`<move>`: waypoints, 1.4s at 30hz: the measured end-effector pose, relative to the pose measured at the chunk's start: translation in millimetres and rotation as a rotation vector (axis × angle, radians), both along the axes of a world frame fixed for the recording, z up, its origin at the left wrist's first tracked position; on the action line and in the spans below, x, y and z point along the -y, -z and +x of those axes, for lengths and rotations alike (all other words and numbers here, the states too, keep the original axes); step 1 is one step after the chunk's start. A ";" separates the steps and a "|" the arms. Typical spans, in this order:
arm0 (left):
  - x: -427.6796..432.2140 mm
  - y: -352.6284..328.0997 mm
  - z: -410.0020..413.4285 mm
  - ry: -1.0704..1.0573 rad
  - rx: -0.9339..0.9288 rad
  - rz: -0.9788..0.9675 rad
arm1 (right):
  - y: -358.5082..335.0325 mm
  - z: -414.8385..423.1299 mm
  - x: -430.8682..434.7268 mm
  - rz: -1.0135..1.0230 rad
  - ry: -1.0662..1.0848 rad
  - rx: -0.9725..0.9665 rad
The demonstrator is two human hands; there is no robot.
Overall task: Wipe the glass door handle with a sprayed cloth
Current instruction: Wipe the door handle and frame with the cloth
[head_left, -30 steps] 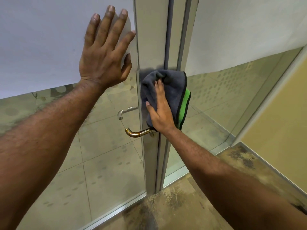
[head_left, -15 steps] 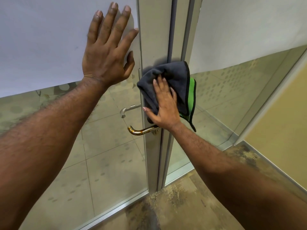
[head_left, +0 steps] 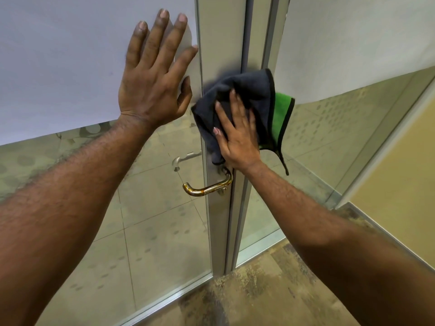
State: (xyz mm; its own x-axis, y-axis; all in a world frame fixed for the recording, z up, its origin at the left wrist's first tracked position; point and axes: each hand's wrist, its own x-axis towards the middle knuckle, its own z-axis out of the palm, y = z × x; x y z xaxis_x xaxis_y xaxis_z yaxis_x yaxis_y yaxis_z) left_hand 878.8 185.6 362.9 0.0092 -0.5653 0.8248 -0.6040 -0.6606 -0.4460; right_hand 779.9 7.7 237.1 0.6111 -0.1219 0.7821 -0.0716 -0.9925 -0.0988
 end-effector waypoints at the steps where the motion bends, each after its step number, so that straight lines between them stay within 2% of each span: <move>1: 0.2 0.2 0.5 0.002 0.004 -0.002 | -6.7 5.3 -4.2 0.005 -0.004 0.042; 3: 0.1 0.3 1.6 0.008 0.012 -0.006 | -9.0 10.1 -11.3 0.004 -0.038 0.079; 7: 0.8 1.6 1.3 0.018 0.023 -0.015 | 16.0 -6.1 -4.0 -0.036 -0.172 0.029; 8: 0.9 2.0 1.1 0.019 0.021 -0.013 | 22.6 -11.8 1.5 -0.047 -0.171 0.035; 11: -0.2 1.6 2.0 0.010 0.019 -0.012 | 25.8 -17.1 14.4 -0.088 0.040 0.060; 13: -0.3 1.2 2.3 0.008 0.023 -0.013 | 16.6 -9.2 16.3 -0.108 0.106 0.086; 18: 1.3 1.5 3.0 0.018 0.022 -0.021 | 8.5 12.2 3.6 -0.129 0.015 0.111; 22: 1.5 1.8 3.1 0.015 0.021 -0.035 | 40.3 -3.2 3.3 -0.237 -0.058 -0.002; 24: 2.3 1.8 2.7 0.005 0.020 -0.034 | 52.6 -13.5 11.1 -0.179 -0.021 -0.027; 27: 2.9 0.6 2.9 -0.012 0.011 -0.028 | 52.8 -16.1 11.6 0.010 0.083 0.023; 30: 2.2 1.3 1.4 -0.011 0.003 -0.029 | 44.0 -5.9 0.0 0.084 0.048 0.035; 37: 0.7 1.0 -0.3 -0.006 -0.010 -0.028 | 55.1 -13.3 -7.4 -0.044 -0.199 -0.015; 42: 1.6 0.5 -0.2 -0.011 -0.006 -0.021 | 45.2 -18.7 1.3 0.113 -0.141 0.155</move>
